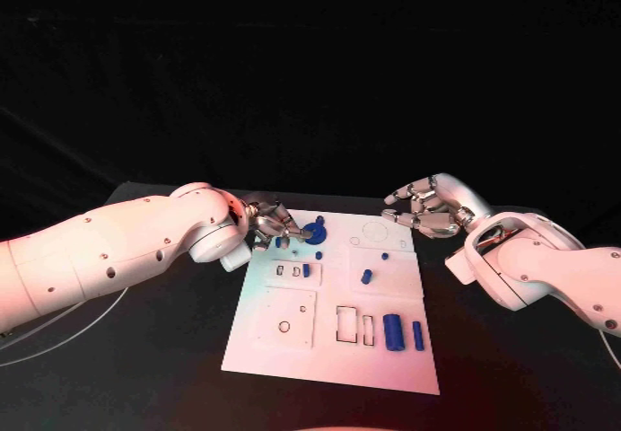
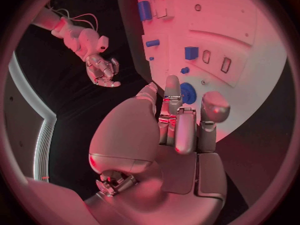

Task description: Assemble the parts on the task board

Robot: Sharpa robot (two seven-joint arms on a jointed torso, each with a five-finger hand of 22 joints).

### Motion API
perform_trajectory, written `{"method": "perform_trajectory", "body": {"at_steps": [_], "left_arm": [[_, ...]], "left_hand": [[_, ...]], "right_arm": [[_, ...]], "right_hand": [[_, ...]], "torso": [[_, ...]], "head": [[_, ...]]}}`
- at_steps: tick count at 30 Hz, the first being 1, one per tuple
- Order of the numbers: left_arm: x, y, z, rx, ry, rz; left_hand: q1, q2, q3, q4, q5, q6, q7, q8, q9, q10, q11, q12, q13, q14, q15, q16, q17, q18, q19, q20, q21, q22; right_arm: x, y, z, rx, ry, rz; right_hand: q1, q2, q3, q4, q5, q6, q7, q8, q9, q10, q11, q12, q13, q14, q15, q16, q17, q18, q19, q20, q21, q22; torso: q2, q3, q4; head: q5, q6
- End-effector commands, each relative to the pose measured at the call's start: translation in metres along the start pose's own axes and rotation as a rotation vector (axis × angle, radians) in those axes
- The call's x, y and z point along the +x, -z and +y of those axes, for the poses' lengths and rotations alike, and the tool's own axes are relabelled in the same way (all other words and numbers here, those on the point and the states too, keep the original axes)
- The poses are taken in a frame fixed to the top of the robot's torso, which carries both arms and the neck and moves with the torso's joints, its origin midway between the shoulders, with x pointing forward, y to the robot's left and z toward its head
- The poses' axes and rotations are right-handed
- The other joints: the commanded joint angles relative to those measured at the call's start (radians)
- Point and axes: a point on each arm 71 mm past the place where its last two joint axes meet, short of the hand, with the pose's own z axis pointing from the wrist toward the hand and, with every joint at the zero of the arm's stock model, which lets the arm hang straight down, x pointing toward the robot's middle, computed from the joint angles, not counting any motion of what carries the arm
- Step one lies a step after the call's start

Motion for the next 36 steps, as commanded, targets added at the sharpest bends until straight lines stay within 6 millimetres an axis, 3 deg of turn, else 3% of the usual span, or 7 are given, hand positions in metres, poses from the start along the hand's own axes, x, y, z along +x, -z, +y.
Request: {"method": "perform_trajectory", "body": {"at_steps": [1,5,9,21,28,36], "left_arm": [[0.002,-0.003,0.002,-0.153,-0.229,0.022],[0.006,-0.007,-0.007,-0.187,-0.303,0.032],[0.01,-0.011,-0.013,-0.231,-0.348,0.047],[0.015,-0.018,-0.022,-0.274,-0.39,0.075],[0.018,-0.02,-0.025,-0.274,-0.397,0.084],[0.023,-0.025,-0.029,-0.278,-0.407,0.097]], "left_hand": [[-0.029,0.003,-0.022,0.001,0.001,0.001,-0.01,0.019,0.034,0.012,-0.005,0.157,0.162,0.07,-0.013,0.046,0.136,-0.02,0.038,-0.003,0.053,0.085],[-0.064,0.003,-0.066,0.002,-0.001,0.008,-0.024,0.06,0.104,0.046,-0.015,0.345,0.357,0.089,-0.02,0.101,0.209,-0.042,0.104,-0.01,0.124,0.212],[-0.094,0.011,-0.108,0.004,-0.004,-0.007,-0.024,0.083,0.161,0.055,-0.017,0.426,0.445,0.092,-0.02,0.112,0.224,-0.06,0.16,-0.014,0.171,0.308],[-0.097,0.033,-0.149,0.004,-0.003,-0.036,-0.026,0.111,0.24,0.054,-0.017,0.485,0.512,0.103,-0.019,0.139,0.262,-0.076,0.214,-0.021,0.208,0.391],[-0.096,0.037,-0.156,0.004,-0.003,-0.039,-0.027,0.117,0.256,0.056,-0.018,0.495,0.522,0.104,-0.02,0.14,0.263,-0.078,0.22,-0.022,0.212,0.4],[-0.1,0.038,-0.163,0.005,-0.003,-0.043,-0.027,0.12,0.266,0.055,-0.018,0.497,0.525,0.104,-0.02,0.14,0.263,-0.079,0.222,-0.022,0.213,0.403]], "right_arm": [[0.001,-0.001,-0.001,0.003,-0.012,0.009],[0.001,-0.002,-0.001,0.009,-0.001,0.018],[0.001,-0.002,-0.002,0.014,0.005,0.02],[0.003,-0.003,0.0,-0.006,0.051,0.019],[0.003,-0.004,0.002,-0.014,0.062,0.011],[0.003,-0.004,0.002,-0.018,0.063,0.006]], "right_hand": [[-0.007,-0.004,-0.004,0.0,-0.01,-0.003,-0.001,0.005,0.0,-0.012,0.001,-0.008,-0.007,0.003,-0.002,-0.011,-0.007,0.011,-0.01,-0.001,-0.016,-0.008],[-0.006,-0.006,-0.006,-0.002,-0.022,-0.005,-0.001,0.005,0.0,-0.016,0.001,-0.012,-0.012,0.001,-0.001,-0.018,-0.013,0.012,-0.012,0.0,-0.025,-0.014],[0.003,-0.006,-0.002,-0.003,0.025,-0.007,-0.001,0.007,0.0,-0.02,0.001,-0.016,-0.018,0.001,-0.001,-0.027,-0.018,0.013,-0.013,0.0,-0.038,-0.021],[0.004,-0.007,-0.002,-0.002,0.037,-0.006,-0.001,0.009,0.0,-0.021,0.001,-0.017,-0.022,0.001,-0.001,-0.033,-0.022,0.014,-0.013,0.0,-0.045,-0.025],[0.004,-0.008,-0.002,-0.002,0.042,-0.006,-0.001,0.009,0.0,-0.021,0.001,-0.017,-0.022,0.002,-0.001,-0.034,-0.022,0.014,-0.013,0.0,-0.048,-0.026],[0.002,-0.009,-0.003,0.0,0.047,-0.007,0.0,0.009,0.0,-0.037,0.001,-0.035,-0.043,-0.004,-0.001,-0.053,-0.043,0.018,-0.022,0.0,-0.069,-0.04]], "torso": [[-0.003,0.002,-0.0011],[-0.003,0.0011,-0.0008],[-0.003,0.0034,0.0004],[0.0,0.0032,0.0006],[0.006,0.005,-0.0017],[0.013,0.006,-0.0017]], "head": [[0.004,-0.006],[0.006,-0.01],[0.014,-0.015],[0.02,-0.033],[0.021,-0.031],[0.02,-0.038]]}}
